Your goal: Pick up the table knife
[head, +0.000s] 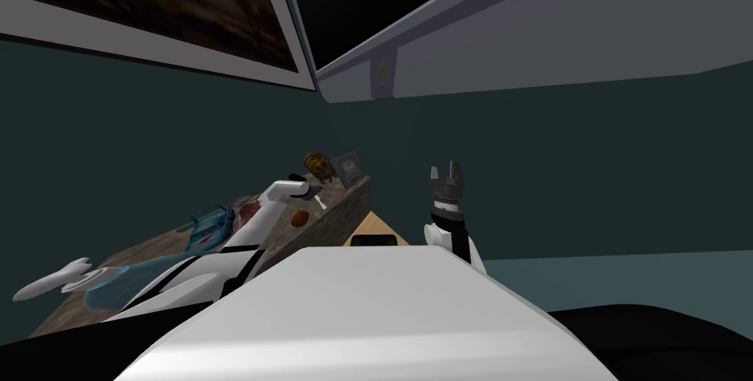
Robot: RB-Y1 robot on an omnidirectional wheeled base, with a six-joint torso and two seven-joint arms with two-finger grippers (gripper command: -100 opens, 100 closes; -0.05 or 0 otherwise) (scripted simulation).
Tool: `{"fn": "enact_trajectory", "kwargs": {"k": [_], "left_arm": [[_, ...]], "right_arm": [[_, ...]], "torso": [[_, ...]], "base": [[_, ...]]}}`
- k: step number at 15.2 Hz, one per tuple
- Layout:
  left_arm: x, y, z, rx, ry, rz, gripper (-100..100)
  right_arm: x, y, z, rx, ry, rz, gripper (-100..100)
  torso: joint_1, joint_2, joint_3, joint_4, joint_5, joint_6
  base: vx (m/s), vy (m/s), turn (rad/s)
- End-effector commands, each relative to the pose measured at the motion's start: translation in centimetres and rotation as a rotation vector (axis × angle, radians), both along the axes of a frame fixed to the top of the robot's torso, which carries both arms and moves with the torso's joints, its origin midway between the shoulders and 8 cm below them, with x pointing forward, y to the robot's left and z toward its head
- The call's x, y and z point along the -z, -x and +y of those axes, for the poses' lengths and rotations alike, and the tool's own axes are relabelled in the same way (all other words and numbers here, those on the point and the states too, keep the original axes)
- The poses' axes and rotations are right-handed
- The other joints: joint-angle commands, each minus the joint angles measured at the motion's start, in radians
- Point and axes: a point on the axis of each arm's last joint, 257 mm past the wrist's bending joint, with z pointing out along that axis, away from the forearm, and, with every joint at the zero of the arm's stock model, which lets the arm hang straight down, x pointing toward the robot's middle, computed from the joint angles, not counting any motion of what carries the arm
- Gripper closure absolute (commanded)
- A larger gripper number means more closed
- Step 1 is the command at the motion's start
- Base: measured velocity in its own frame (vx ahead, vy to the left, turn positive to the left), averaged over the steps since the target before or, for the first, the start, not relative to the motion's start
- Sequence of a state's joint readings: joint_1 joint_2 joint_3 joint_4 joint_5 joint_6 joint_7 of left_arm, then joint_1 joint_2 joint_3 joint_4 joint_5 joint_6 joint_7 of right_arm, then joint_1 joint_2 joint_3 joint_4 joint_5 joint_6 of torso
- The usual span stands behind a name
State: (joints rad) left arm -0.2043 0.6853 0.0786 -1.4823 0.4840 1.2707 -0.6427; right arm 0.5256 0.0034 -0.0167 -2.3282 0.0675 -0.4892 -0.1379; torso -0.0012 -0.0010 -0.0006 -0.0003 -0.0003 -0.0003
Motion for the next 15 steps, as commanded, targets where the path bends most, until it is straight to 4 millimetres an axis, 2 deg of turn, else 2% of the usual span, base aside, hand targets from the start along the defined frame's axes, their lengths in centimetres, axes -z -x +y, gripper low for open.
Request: {"fn": "enact_trajectory", "kwargs": {"k": [1, 15], "left_arm": [[0.1, 0.7, 0.8, -0.008, 0.005, 0.054, -100], [0.9, 6.7, 2.2, -0.048, 0.072, 0.359, -100]], "right_arm": [[0.0, 0.0, 0.0, 0.000, 0.000, 0.000, 0], [0.0, 0.0, 0.0, 0.000, 0.000, 0.000, 0]], "torso": [[0.000, 0.000, 0.000, 0.000, 0.000, 0.000], [0.000, 0.000, 0.000, 0.000, 0.000, 0.000]], "base": [[0.021, -0.012, -0.075], [0.019, -0.009, -0.059]]}}
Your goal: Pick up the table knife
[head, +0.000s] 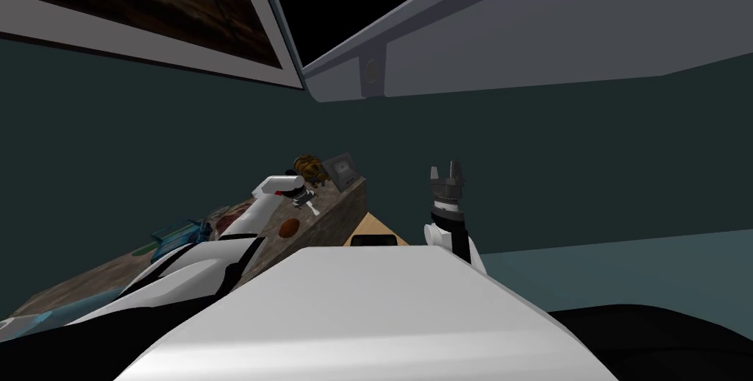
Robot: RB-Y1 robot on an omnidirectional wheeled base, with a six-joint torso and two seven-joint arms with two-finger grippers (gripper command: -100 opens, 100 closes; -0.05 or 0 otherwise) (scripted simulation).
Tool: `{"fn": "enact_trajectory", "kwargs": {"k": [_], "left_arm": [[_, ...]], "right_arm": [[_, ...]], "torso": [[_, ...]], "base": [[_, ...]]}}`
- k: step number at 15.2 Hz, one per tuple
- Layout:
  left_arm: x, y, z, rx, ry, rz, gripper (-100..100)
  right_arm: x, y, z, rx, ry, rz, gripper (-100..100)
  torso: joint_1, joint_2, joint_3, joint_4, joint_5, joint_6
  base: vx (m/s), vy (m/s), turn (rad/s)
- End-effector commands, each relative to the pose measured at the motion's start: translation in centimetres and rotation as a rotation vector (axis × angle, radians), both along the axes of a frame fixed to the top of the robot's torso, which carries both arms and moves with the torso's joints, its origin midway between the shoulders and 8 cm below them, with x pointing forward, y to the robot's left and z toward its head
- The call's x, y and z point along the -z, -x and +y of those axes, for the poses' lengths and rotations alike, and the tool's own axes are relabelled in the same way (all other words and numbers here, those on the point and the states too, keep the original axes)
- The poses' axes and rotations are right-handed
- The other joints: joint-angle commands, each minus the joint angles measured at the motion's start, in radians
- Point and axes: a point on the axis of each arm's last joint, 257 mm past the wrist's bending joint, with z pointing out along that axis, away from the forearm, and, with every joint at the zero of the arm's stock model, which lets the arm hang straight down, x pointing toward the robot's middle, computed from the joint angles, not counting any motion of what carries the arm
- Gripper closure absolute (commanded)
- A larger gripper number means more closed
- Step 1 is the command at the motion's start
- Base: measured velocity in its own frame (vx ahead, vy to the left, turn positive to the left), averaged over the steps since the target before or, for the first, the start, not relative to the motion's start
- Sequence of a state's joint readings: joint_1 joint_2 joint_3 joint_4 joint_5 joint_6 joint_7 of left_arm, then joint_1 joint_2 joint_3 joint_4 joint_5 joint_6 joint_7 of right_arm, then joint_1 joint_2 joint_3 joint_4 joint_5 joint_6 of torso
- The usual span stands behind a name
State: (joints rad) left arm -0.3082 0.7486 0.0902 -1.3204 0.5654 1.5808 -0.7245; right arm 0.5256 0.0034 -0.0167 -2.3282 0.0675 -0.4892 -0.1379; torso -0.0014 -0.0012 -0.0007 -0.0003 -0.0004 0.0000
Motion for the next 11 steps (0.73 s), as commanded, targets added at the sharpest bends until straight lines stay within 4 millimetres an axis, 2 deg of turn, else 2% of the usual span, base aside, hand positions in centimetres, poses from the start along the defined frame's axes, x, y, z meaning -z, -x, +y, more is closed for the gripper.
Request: {"fn": "enact_trajectory", "kwargs": {"k": [1, 11], "left_arm": [[0.1, 1.2, 0.1, -0.006, 0.016, 0.056, -100], [-0.3, 4.9, -0.1, -0.023, 0.081, 0.220, -100]], "right_arm": [[0.0, 0.0, 0.0, 0.000, 0.000, 0.000, 0], [0.0, 0.0, 0.0, 0.000, 0.000, 0.000, 0]], "torso": [[0.000, 0.000, 0.000, 0.000, 0.000, 0.000], [0.000, 0.000, 0.000, 0.000, 0.000, 0.000]], "base": [[0.021, -0.006, -0.049], [0.016, -0.006, -0.045]]}}
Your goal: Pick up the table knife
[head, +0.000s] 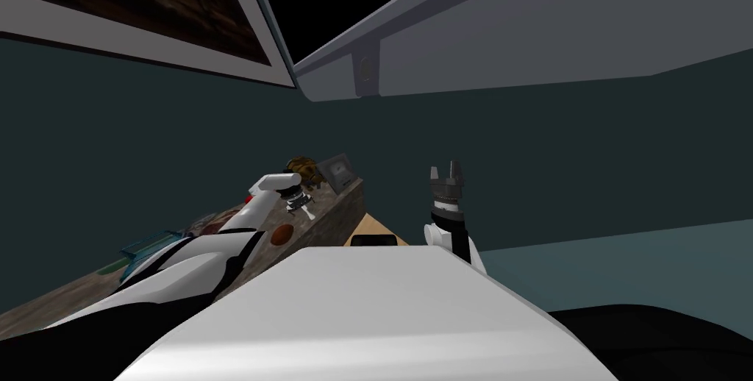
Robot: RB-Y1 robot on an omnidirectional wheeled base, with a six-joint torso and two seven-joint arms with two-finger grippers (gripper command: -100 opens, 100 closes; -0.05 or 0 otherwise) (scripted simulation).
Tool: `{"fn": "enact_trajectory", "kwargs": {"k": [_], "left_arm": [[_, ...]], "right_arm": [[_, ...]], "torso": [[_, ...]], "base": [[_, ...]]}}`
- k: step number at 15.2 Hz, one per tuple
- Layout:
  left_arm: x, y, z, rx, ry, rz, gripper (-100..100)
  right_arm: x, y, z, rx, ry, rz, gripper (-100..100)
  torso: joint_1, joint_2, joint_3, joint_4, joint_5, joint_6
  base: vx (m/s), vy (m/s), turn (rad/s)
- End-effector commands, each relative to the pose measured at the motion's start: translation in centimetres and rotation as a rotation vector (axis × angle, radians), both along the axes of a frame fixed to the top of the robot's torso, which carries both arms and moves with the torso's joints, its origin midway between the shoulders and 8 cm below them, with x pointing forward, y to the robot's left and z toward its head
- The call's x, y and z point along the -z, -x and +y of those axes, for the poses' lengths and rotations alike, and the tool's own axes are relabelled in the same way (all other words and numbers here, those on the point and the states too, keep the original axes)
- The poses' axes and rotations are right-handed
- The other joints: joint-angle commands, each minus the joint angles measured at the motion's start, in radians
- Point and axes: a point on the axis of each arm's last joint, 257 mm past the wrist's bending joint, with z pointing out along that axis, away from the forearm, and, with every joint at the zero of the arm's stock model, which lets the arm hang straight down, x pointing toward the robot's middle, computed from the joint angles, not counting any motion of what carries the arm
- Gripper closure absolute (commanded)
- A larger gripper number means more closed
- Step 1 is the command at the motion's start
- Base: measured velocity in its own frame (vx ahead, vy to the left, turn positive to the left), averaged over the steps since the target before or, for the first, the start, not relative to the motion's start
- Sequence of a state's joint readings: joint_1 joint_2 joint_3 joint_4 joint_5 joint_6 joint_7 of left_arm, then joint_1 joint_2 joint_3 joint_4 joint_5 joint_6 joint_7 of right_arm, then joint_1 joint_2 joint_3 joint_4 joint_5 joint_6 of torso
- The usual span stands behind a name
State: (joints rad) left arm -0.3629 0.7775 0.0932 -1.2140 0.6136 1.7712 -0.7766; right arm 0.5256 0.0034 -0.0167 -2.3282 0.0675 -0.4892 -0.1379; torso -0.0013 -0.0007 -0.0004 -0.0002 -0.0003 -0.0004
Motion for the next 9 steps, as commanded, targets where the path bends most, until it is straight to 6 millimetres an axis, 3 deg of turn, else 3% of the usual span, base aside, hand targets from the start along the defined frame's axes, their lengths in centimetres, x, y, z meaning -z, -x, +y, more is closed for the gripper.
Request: {"fn": "enact_trajectory", "kwargs": {"k": [1, 2, 5, 6, 9], "left_arm": [[-0.1, 0.8, -0.1, -0.003, 0.015, 0.034, -100], [0.0, 0.3, -0.1, -0.001, 0.006, 0.014, -100], [-0.1, 1.7, 2.6, -0.035, -0.060, -0.021, -100], [-0.1, 2.6, 4.1, -0.069, -0.087, -0.020, -100], [-0.1, 1.6, 4.4, -0.069, -0.094, -0.059, -100]], "right_arm": [[0.0, 0.0, 0.0, 0.000, 0.000, 0.000, 0], [0.0, 0.0, 0.0, 0.000, 0.000, 0.000, 0], [0.0, 0.0, 0.0, 0.000, 0.000, 0.000, 0], [0.0, 0.0, 0.0, 0.000, 0.000, 0.000, 0], [0.0, 0.0, 0.0, 0.000, 0.000, 0.000, 0]], "torso": [[0.000, 0.000, 0.000, 0.000, 0.000, 0.000], [0.000, 0.000, 0.000, 0.000, 0.000, 0.000], [0.002, 0.000, 0.000, 0.000, 0.000, 0.001], [0.003, 0.000, 0.000, 0.000, 0.001, 0.000], [0.002, 0.001, 0.001, 0.000, 0.001, -0.001]], "base": [[0.012, -0.004, -0.031], [0.007, -0.002, -0.013], [0.017, 0.036, -0.324], [0.007, 0.036, 0.042], [0.002, 0.009, 0.041]]}}
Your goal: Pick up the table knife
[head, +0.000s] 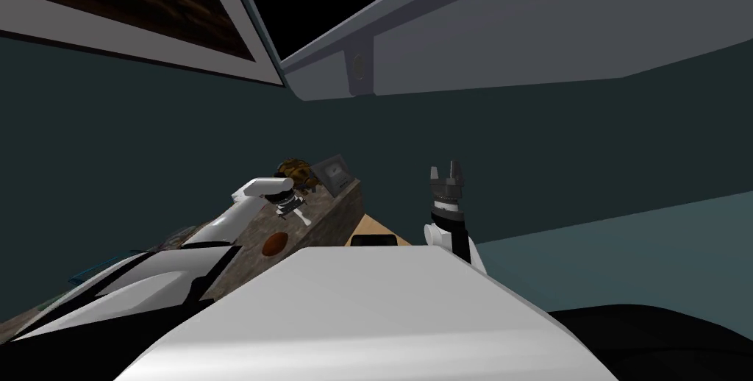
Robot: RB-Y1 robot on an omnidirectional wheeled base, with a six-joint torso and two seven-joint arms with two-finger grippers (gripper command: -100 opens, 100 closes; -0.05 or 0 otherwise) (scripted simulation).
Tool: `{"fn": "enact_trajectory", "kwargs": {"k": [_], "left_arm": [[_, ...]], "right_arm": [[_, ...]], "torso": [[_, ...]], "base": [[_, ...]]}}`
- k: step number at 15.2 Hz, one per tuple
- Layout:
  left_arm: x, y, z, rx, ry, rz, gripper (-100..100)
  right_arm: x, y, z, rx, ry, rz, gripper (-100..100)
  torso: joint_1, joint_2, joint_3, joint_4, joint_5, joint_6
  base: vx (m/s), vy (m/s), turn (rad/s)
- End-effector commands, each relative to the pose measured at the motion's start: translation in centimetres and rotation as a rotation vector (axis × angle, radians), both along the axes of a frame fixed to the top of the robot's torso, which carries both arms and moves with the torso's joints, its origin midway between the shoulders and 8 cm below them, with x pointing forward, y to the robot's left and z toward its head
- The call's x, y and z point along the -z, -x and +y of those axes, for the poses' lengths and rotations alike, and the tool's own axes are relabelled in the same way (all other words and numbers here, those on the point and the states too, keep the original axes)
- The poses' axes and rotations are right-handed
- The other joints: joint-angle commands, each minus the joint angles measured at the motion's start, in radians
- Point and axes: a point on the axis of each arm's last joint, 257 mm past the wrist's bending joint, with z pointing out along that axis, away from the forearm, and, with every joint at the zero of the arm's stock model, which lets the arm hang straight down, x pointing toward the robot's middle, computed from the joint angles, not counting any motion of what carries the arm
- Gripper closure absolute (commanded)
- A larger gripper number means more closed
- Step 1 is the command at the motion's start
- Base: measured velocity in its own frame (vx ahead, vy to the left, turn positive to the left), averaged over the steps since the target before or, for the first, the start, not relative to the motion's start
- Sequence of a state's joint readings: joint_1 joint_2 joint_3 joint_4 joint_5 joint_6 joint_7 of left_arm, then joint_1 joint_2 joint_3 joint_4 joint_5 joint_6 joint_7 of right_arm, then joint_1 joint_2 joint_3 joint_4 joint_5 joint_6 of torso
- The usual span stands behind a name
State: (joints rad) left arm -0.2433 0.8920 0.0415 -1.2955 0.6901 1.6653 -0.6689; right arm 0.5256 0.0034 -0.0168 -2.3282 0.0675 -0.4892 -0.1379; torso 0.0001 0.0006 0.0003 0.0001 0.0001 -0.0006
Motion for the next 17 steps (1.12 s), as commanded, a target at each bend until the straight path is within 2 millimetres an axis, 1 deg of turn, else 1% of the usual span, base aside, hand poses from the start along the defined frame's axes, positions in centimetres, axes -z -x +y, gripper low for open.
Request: {"fn": "enact_trajectory", "kwargs": {"k": [1, 2, 4, 6, 7, 8, 9, 10, 11, 14, 15, 16, 17], "left_arm": [[0.3, 0.7, 0.5, 0.004, -0.024, -0.012, -100], [0.2, 0.9, 0.8, 0.001, -0.029, -0.023, -100], [-0.1, 2.1, 3.1, -0.046, -0.074, -0.036, -100], [-0.2, 1.1, 3.5, -0.042, -0.084, -0.078, -100], [-0.2, 1.1, 3.5, -0.042, -0.084, -0.079, -100], [0.3, 2.2, 3.3, -0.034, -0.088, -0.070, -100], [0.1, 2.4, 3.5, -0.035, -0.090, -0.079, -100], [-0.3, 2.6, 4.1, -0.040, -0.108, -0.093, -100], [-0.4, 3.3, 5.3, -0.061, -0.131, -0.095, -100], [-0.4, 2.7, 5.5, -0.066, -0.134, -0.132, -100], [0.3, 4.1, 4.7, -0.058, -0.124, -0.112, -100], [0.2, 4.4, 4.7, -0.058, -0.121, -0.117, -100], [-0.1, 4.8, 5.2, -0.066, -0.135, -0.124, -100]], "right_arm": [[0.0, 0.0, 0.0, 0.000, 0.000, 0.000, 0], [0.0, 0.0, 0.0, 0.000, 0.000, 0.000, 0], [0.0, 0.0, 0.0, 0.000, 0.000, 0.000, 0], [0.0, 0.0, 0.0, 0.000, 0.000, 0.000, 0], [0.0, 0.0, 0.0, 0.000, 0.000, 0.000, 0], [0.0, 0.0, 0.0, 0.000, 0.000, 0.000, 0], [0.0, 0.0, 0.0, 0.000, 0.000, 0.000, 0], [0.0, 0.0, 0.0, 0.000, 0.000, 0.000, 0], [0.0, 0.0, 0.0, 0.000, 0.000, 0.000, 0], [0.0, 0.0, 0.0, 0.000, 0.000, 0.000, 0], [0.0, 0.0, 0.0, 0.000, 0.000, 0.000, 0], [0.0, 0.0, 0.0, 0.000, 0.000, 0.000, 0], [0.0, 0.0, 0.0, 0.000, 0.000, 0.000, 0]], "torso": [[0.000, 0.000, 0.000, 0.000, 0.000, 0.000], [0.000, 0.000, 0.000, 0.000, 0.000, 0.002], [0.002, -0.001, -0.001, 0.000, 0.000, 0.000], [0.003, -0.001, -0.001, 0.000, 0.001, -0.001], [0.002, -0.001, -0.001, 0.000, 0.001, -0.001], [0.002, -0.001, -0.001, 0.000, 0.000, 0.000], [0.002, -0.001, -0.001, 0.000, 0.000, 0.001], [0.003, -0.002, -0.001, 0.000, 0.001, 0.003], [0.004, -0.004, -0.002, 0.000, 0.001, 0.003], [0.002, -0.005, -0.003, -0.001, 0.001, 0.003], [0.001, -0.006, -0.003, -0.001, 0.000, 0.003], [0.002, -0.006, -0.004, -0.001, 0.000, 0.005], [0.002, -0.008, -0.004, -0.001, 0.001, 0.008]], "base": [[0.012, 0.017, -0.331], [0.020, 0.046, -0.434], [0.012, 0.041, -0.099], [0.000, 0.007, 0.062], [0.000, 0.000, 0.000], [0.010, 0.017, -0.324], [0.013, 0.047, -0.380], [0.003, 0.048, -0.159], [0.001, 0.033, -0.035], [0.002, 0.007, 0.016], [0.011, 0.013, -0.340], [0.008, 0.047, -0.363], [0.000, 0.054, -0.154]]}}
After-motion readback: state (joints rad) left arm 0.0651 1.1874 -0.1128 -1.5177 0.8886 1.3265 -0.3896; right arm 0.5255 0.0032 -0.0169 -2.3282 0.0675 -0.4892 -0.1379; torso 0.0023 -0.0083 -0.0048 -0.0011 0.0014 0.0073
